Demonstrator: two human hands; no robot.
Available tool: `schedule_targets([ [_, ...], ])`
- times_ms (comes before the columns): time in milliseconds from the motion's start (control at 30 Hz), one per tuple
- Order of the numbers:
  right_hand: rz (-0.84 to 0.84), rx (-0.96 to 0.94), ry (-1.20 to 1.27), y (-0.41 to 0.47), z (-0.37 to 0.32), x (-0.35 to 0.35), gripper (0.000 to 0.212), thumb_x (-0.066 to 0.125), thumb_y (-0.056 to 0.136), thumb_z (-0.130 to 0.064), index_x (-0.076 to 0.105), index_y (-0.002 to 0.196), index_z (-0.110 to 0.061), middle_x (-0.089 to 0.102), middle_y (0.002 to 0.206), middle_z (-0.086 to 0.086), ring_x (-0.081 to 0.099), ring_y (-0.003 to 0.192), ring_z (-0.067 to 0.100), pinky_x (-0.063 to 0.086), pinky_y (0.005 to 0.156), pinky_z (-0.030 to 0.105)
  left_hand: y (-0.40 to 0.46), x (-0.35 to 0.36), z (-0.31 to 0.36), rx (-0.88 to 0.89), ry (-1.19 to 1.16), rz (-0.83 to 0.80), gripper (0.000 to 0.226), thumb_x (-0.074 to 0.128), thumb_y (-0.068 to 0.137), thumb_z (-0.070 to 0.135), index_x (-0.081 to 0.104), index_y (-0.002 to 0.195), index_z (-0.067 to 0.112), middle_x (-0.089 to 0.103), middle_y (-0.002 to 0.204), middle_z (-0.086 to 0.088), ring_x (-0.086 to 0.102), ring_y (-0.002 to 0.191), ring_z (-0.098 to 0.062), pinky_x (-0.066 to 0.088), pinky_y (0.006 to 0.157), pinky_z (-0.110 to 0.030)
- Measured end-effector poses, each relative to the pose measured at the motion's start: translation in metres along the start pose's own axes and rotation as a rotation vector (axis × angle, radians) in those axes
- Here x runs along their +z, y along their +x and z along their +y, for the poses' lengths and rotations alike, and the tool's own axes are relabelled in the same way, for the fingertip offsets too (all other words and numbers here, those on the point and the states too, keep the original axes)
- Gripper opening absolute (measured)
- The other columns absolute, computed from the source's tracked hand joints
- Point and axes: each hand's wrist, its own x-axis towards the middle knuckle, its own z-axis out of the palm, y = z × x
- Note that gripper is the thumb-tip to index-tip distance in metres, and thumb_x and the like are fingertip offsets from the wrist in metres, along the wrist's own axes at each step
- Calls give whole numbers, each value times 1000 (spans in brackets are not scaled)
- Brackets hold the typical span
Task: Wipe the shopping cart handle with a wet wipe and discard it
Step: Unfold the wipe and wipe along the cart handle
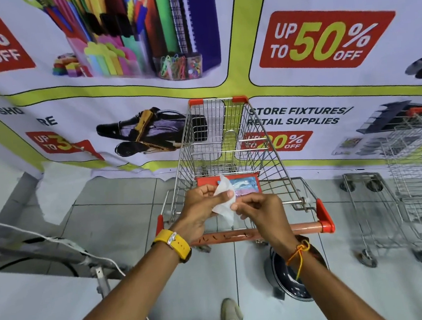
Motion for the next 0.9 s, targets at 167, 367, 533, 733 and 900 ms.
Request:
schedule_targets([
  [167,8,62,99,2,2,4,12,78,87,-8,82,95,0,82,92,16,78,81,28,66,69,29,0,8,-3,-2,-23,26,54,90,54,22,72,100,1,79,98,-14,74,83,-26,61,75,-38],
  [367,62,133,109,4,14,-9,20,67,95,-3,76,113,-7,79,94,15,77,83,24,66,66,30,6,-13,-8,-21,26,-34,12,73,85,17,71,96,11,79,87,0,74,76,-12,59,60,-26],
  [533,30,283,13,-1,30,-27,23,60,98,-5,70,77,-2,67,64,4,61,59,18,56,60,36,4,-49,-10,-1,285,-87,8,69,89,9,73,95,7,75,84,0,66,73,-10,54,62,-19],
  [733,-40,444,-152,-15,46,-32,41,60,96,-9,68,55,-10,63,43,3,57,39,12,48,41,24,-3,-75,-14,-11,747,-200,13,76,84,16,77,87,4,72,80,-2,65,74,-11,50,71,-25],
  [900,26,361,-426,-21,50,-25,39,62,96,-21,72,59,-12,69,49,1,66,51,14,57,65,31,-8,-65,-23,-46,855,-198,15,78,82,20,77,84,4,66,67,4,59,60,-8,47,54,-18],
])
